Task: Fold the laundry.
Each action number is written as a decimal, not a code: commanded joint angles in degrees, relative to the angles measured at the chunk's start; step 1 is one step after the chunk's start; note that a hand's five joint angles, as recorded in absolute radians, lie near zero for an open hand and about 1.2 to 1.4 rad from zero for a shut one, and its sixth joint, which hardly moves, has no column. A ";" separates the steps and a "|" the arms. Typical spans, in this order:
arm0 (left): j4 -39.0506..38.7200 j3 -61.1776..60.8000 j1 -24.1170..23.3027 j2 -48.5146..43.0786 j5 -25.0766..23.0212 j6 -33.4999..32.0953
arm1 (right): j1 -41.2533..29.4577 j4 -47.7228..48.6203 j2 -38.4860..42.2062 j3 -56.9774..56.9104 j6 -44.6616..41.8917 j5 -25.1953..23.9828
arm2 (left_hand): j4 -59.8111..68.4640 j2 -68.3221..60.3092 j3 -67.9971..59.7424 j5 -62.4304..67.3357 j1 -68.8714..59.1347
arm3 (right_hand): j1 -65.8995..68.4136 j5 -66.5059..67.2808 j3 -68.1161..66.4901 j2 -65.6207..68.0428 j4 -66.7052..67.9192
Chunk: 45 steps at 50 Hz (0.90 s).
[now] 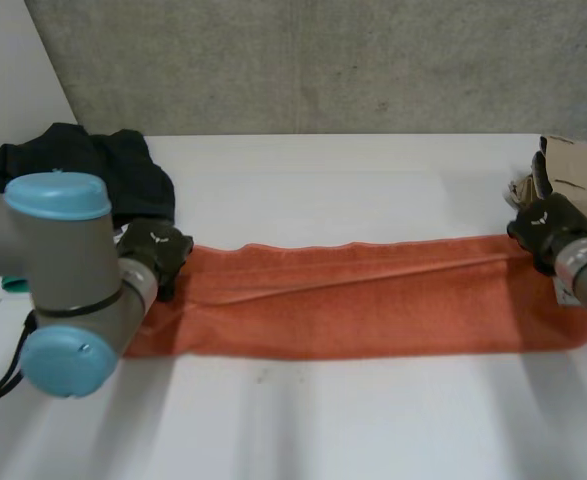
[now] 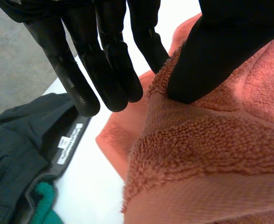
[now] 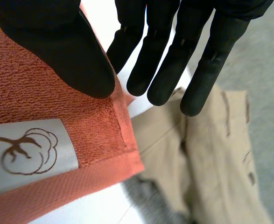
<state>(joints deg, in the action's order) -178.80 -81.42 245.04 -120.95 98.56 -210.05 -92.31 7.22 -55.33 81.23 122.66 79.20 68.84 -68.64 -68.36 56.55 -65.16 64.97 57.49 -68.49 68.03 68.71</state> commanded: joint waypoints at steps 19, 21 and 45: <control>-1.90 11.46 -5.10 -8.61 6.64 -0.01 | -3.14 9.83 12.53 -12.42 4.60 -0.19 | -52.23 52.03 51.74 -49.94 48.55 | -54.97 -57.49 58.49 -58.03 -58.71; -1.55 10.41 -5.89 -5.80 6.64 0.08 | -2.53 9.13 9.99 -11.01 9.25 -0.18 | -54.08 53.89 53.60 -51.80 50.41 | -54.97 -57.49 58.49 -58.03 -58.71; -10.33 4.24 -1.24 -6.05 -1.97 -4.40 | -0.24 1.31 -4.52 9.03 18.23 -7.66 | -51.39 51.20 50.91 -49.11 47.72 | -54.97 -57.49 58.49 -58.03 -58.71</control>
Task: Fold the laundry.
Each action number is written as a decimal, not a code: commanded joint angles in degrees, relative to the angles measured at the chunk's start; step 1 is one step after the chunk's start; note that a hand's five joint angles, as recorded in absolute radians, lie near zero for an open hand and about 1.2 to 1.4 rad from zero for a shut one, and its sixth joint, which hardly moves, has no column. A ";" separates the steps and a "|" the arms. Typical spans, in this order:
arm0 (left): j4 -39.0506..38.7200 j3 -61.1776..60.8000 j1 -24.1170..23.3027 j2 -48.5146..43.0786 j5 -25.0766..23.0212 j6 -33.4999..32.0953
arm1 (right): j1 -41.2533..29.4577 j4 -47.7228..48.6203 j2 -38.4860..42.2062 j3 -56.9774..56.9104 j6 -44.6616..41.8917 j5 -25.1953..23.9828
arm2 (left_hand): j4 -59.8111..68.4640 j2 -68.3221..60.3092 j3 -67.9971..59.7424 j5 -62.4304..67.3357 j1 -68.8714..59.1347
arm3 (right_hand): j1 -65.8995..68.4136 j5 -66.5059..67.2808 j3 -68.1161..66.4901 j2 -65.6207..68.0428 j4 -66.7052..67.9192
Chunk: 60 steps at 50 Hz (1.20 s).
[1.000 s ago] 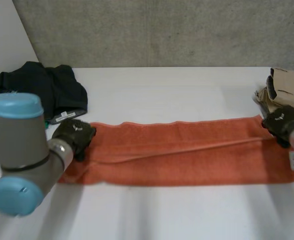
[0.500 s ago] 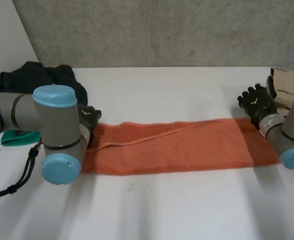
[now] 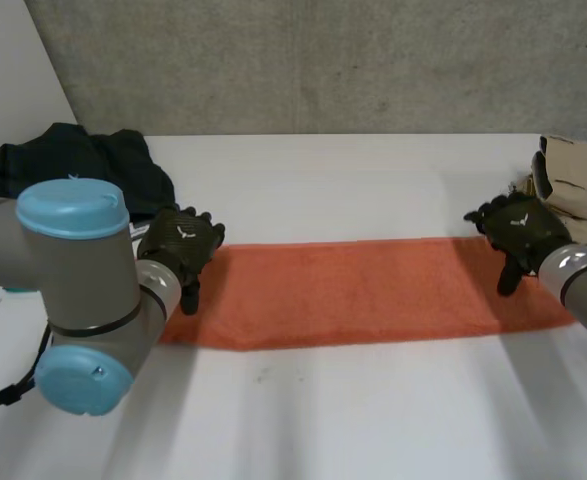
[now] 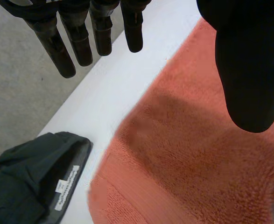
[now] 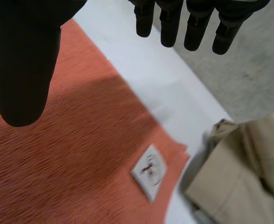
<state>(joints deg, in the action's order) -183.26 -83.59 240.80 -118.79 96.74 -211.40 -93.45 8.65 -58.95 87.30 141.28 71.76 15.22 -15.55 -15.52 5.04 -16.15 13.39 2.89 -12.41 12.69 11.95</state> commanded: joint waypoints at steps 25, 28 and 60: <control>-8.69 -8.42 5.64 7.16 -6.12 4.94 | 15.32 -7.17 -8.22 10.70 -6.27 -6.99 | 1.22 -0.89 -0.92 1.40 -0.28 | 9.82 10.31 -10.80 10.51 11.25; -8.70 -10.18 5.64 8.13 -7.09 5.56 | 15.41 -5.22 -5.92 10.35 -6.54 -6.72 | 1.22 -0.89 -0.92 1.40 -0.28 | 11.49 11.98 -12.47 12.18 12.92; -8.70 -14.93 6.17 16.47 -7.01 5.65 | 17.03 3.39 -7.66 2.44 -16.85 7.08 | 1.05 -0.72 -0.75 1.23 -0.12 | 66.61 67.11 -67.59 67.31 68.05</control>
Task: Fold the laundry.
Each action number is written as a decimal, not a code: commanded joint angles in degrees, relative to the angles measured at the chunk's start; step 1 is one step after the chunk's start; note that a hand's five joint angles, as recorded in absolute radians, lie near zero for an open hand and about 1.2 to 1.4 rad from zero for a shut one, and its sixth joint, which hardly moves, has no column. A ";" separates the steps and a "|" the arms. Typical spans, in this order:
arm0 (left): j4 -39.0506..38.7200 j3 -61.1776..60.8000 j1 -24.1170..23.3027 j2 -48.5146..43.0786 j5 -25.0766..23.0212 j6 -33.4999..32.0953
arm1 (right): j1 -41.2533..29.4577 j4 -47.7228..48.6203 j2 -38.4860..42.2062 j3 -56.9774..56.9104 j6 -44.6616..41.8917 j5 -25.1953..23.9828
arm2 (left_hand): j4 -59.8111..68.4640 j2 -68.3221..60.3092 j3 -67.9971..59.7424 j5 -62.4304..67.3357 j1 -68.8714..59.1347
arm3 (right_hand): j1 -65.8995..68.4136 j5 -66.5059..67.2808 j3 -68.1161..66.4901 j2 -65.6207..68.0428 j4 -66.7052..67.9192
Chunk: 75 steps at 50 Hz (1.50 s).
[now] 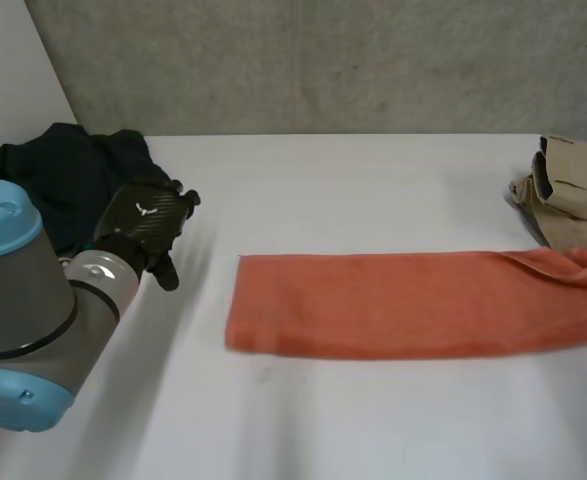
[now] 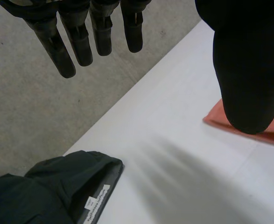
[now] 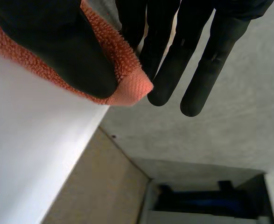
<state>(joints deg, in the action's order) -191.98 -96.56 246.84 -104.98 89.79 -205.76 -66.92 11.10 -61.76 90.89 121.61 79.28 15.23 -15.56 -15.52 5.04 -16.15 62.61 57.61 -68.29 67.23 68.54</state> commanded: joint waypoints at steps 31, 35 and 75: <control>-0.76 -0.12 -5.13 3.65 0.03 0.80 | -63.95 15.00 8.25 -1.86 2.47 -11.96 | 0.70 -0.38 -0.41 0.89 0.22 | -22.95 -27.95 28.63 -27.57 -28.88; -1.11 2.95 -6.89 1.98 0.21 0.89 | -58.54 14.22 -0.17 0.68 12.46 -9.86 | 0.70 -0.38 -0.41 0.89 0.22 | -52.61 -57.61 58.29 -57.23 -58.54; 0.99 13.78 -21.04 -20.45 17.61 -3.86 | -34.86 2.87 -5.30 15.11 21.48 -3.17 | 12.48 -12.15 -12.19 12.67 -11.55 | 14.38 9.37 -8.69 9.75 8.44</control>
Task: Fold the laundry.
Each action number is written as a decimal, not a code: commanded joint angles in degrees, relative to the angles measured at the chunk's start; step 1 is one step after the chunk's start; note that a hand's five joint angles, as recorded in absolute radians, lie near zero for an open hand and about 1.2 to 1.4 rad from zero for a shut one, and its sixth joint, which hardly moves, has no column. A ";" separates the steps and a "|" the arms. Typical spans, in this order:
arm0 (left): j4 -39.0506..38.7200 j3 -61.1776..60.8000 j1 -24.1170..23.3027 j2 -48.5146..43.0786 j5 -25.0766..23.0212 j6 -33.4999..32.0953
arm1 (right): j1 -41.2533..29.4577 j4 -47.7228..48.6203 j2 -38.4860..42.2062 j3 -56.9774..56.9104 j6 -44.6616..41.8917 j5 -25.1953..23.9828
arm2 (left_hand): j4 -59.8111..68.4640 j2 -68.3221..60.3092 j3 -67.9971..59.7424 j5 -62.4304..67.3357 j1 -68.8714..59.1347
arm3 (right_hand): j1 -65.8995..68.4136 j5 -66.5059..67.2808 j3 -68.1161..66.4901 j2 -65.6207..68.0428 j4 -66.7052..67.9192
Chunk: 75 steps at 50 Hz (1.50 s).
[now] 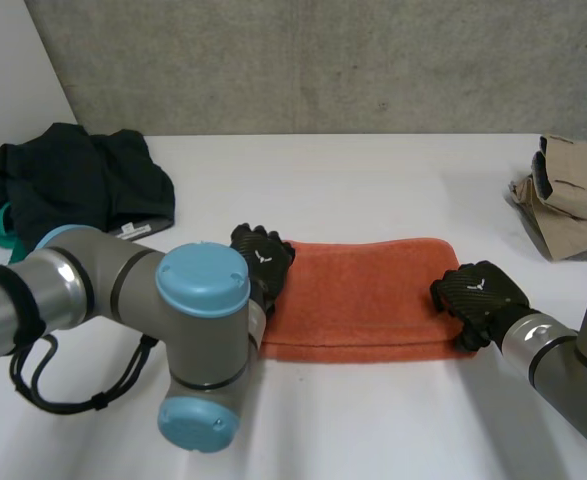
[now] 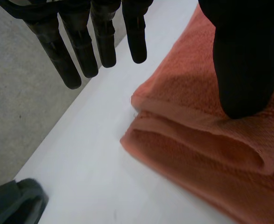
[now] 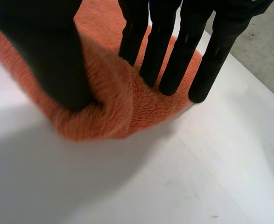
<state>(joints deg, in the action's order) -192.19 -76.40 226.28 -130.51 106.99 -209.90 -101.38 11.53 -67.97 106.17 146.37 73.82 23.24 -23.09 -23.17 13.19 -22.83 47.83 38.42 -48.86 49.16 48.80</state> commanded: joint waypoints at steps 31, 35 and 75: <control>3.93 -17.21 9.45 25.31 -0.29 6.08 | -28.96 13.61 8.55 -10.11 -29.75 -6.76 | 1.61 -1.76 -1.68 1.66 -2.02 | -2.81 -3.39 3.84 -4.13 -3.78; 2.18 -14.93 9.10 23.56 -1.26 6.08 | -23.89 13.52 1.82 -9.76 -12.43 -4.23 | -0.91 0.76 0.84 -0.86 0.50 | -37.83 -38.42 38.86 -39.16 -38.80; 17.73 10.67 -1.98 -4.06 6.56 11.01 | -11.91 -16.19 15.14 -30.59 31.78 -8.61 | -1.08 0.94 1.01 -1.03 0.67 | -37.83 -38.42 38.86 -39.16 -38.80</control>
<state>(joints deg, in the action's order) -174.19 -59.63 224.45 -138.09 109.30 -194.54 -109.03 -4.17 -55.70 78.04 178.32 67.01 20.90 -21.60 -21.48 10.79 -22.17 13.21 2.81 -12.44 12.58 11.93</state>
